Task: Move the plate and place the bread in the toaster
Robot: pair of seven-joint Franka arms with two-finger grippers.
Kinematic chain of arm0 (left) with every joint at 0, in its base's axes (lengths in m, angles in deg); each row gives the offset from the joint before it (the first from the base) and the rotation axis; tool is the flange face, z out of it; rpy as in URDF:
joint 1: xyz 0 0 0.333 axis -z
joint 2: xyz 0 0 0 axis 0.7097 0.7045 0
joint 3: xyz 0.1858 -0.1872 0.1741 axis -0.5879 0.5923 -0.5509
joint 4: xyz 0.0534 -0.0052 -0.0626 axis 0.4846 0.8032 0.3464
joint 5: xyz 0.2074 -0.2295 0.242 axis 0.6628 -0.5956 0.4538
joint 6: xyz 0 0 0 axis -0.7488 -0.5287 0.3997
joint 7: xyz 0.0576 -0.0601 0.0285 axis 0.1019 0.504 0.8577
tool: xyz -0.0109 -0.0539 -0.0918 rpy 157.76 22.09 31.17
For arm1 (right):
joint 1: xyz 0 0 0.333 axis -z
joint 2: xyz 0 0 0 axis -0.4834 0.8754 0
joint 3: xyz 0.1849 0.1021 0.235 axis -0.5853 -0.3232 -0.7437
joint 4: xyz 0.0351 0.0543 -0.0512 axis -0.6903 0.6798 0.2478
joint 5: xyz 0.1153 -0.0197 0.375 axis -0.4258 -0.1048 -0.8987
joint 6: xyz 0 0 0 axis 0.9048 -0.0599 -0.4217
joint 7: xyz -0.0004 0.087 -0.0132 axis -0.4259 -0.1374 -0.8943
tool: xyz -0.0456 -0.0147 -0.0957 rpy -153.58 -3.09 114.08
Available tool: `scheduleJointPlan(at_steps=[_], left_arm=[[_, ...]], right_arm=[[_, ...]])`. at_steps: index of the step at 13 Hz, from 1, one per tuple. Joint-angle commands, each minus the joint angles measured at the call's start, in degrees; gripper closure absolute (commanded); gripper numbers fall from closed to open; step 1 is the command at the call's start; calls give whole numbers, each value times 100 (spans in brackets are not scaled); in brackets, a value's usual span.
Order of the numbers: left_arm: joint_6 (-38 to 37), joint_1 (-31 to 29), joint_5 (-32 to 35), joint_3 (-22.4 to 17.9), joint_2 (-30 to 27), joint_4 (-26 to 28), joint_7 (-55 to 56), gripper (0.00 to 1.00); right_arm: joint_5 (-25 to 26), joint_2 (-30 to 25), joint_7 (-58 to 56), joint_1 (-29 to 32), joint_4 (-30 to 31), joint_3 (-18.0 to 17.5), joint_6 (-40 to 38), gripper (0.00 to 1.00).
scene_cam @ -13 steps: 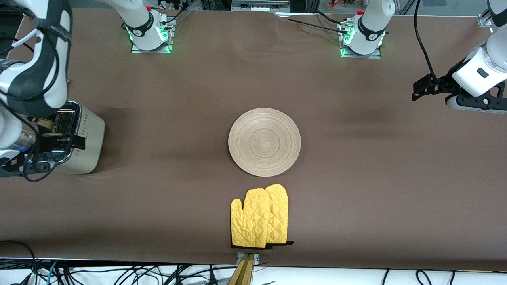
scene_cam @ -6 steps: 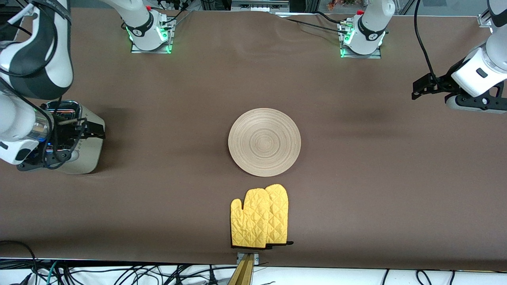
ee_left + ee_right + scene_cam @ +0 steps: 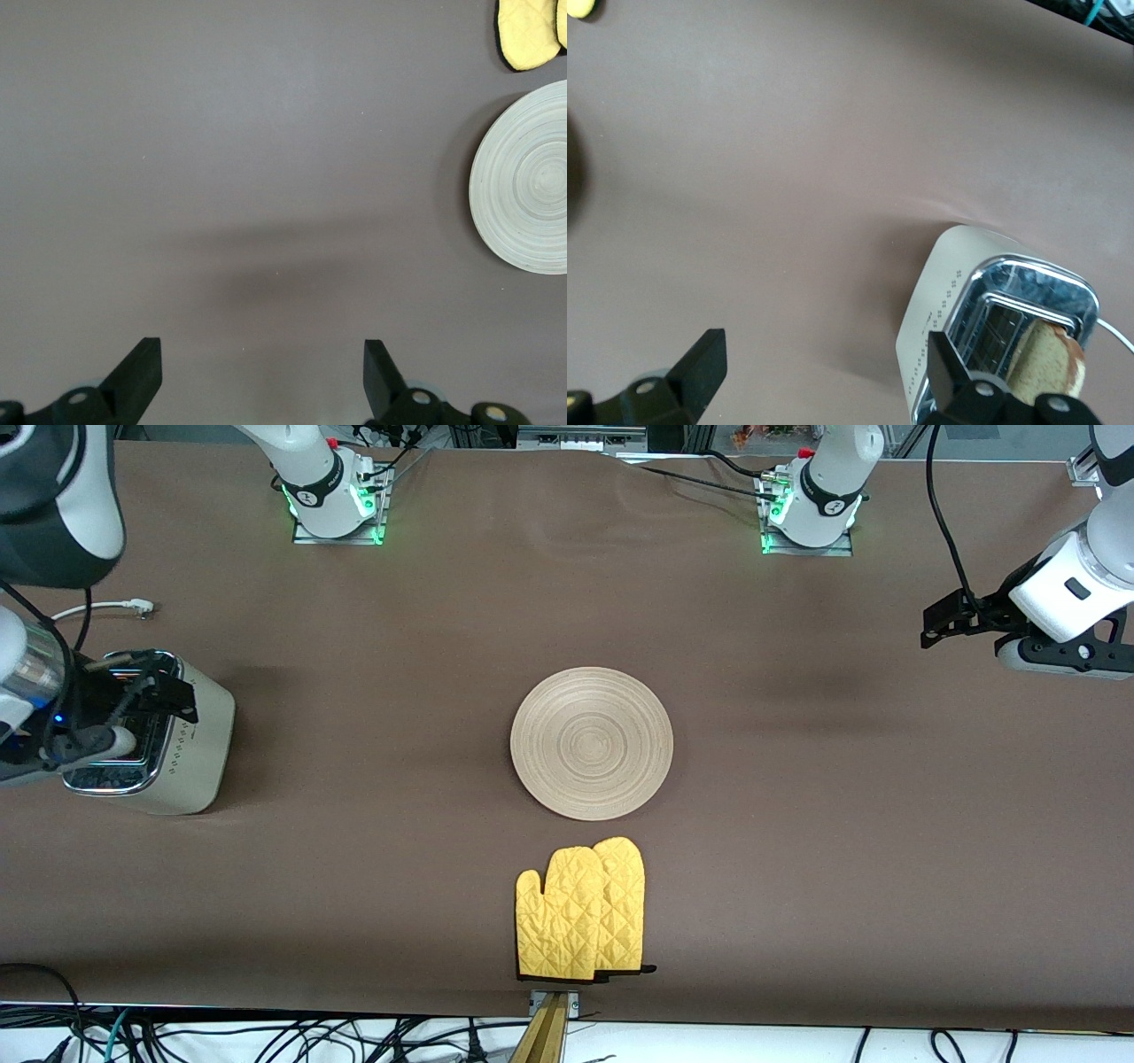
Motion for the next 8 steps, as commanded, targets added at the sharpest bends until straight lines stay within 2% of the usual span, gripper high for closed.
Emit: scheduleJointPlan(at_steps=[1,2,5,8], left_arm=[[46,-38,-15,-20,170,-189,54,0],[125,-38,-6,-37,180,-180,45,0],[134,-30,352,-3,180,-189,28,0],[126,-30,547,6,180,-189,-16,0]], right_arm=[[62,-604,-49,623,771,-500,213,0],[97,-701,-14,886,930,-684,300,0],[98,-878,100,1108,1177,-757,477,0],[98,-1194,1066,1196,1555,-958,433,0]])
